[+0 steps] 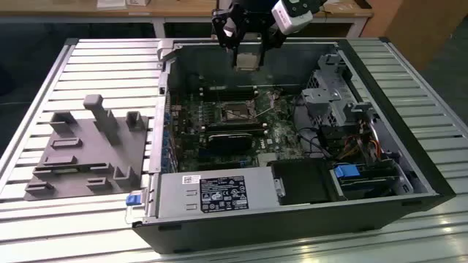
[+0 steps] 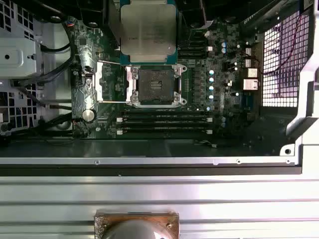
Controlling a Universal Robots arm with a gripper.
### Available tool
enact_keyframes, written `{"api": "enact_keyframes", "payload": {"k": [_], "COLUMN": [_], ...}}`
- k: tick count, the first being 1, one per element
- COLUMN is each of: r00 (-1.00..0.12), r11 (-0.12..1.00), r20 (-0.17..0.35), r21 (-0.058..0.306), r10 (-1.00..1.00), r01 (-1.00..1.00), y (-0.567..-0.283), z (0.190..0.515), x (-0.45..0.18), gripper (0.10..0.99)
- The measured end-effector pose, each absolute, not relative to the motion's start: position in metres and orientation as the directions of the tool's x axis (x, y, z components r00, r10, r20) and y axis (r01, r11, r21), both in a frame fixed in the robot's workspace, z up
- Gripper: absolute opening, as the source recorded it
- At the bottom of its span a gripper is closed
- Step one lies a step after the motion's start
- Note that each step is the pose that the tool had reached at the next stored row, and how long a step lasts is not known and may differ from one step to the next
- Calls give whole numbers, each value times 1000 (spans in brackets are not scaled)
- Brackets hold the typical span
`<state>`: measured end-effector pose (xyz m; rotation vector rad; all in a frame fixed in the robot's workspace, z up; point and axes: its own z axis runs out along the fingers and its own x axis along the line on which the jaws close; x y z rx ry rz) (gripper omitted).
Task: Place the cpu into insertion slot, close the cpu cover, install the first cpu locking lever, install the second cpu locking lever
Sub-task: 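Place the cpu into insertion slot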
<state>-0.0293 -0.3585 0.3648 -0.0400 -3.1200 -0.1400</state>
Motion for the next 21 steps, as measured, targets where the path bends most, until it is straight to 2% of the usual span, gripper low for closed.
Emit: {"api": "enact_keyframes", "payload": {"k": [21], "r00": [-1000], "r11": [996], "r20": [18], "r21": [89], "r10": [25], "r01": [26], "y": [-358], "z": [351], "x": [-30], "gripper": [537]}}
